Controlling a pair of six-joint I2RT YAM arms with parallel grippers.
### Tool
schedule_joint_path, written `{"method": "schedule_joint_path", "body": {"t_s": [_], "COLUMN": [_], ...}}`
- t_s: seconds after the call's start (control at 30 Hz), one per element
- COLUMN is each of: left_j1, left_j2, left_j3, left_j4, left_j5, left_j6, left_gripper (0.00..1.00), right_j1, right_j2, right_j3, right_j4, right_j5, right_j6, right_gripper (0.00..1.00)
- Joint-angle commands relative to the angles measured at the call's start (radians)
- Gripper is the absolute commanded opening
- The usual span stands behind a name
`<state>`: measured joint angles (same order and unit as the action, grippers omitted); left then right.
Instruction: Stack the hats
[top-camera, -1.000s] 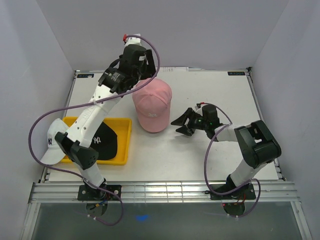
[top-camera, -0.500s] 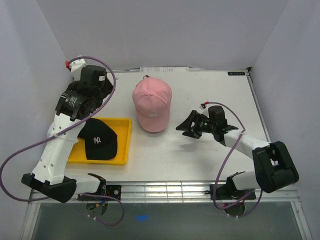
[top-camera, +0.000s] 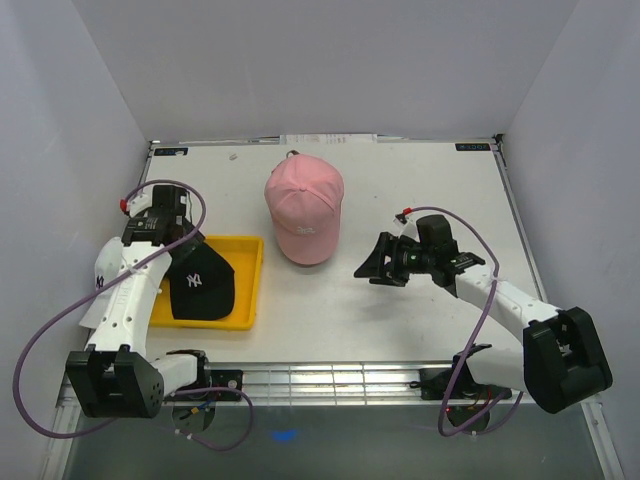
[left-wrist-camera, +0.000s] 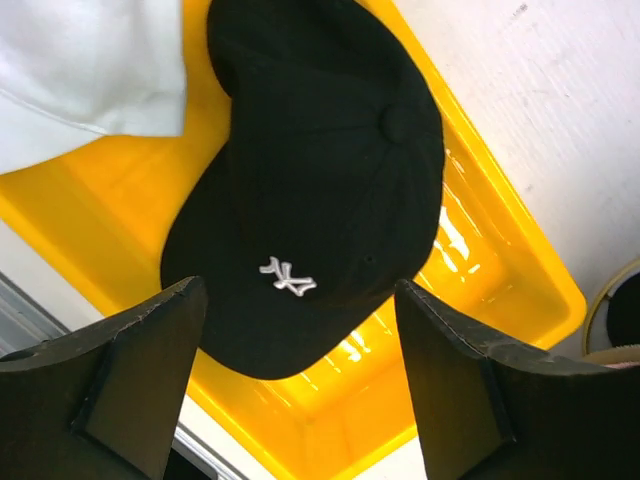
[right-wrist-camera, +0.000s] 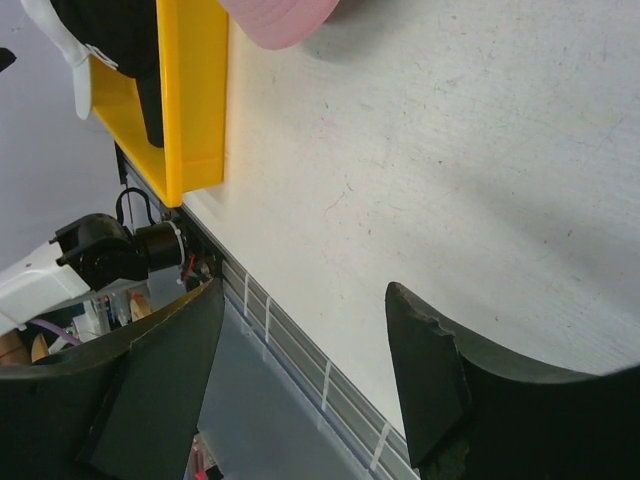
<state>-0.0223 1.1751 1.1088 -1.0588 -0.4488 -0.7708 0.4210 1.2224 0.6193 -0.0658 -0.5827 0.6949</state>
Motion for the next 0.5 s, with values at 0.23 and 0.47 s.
{"method": "schedule_joint_path", "body": {"t_s": [0.23,0.47], "left_j1": [0.005,0.007], "left_j2": [-0.006,0.063], "left_j3": [-0.038,-0.049], "left_j4": [0.157,0.184], "left_j5": [0.102,0.079], "left_j6": [0.064,0.084], "left_gripper": [0.87,0.87], "right_j1": [0.002,0.002], "right_j2": [-0.041,-0.032], "right_j3": [-0.024,-0.03], "right_j4": [-0.032,-0.029], "right_j5": [-0.035,-0.045], "right_j6": [-0.067,-0.081], "right_gripper": [0.72,0.72]}}
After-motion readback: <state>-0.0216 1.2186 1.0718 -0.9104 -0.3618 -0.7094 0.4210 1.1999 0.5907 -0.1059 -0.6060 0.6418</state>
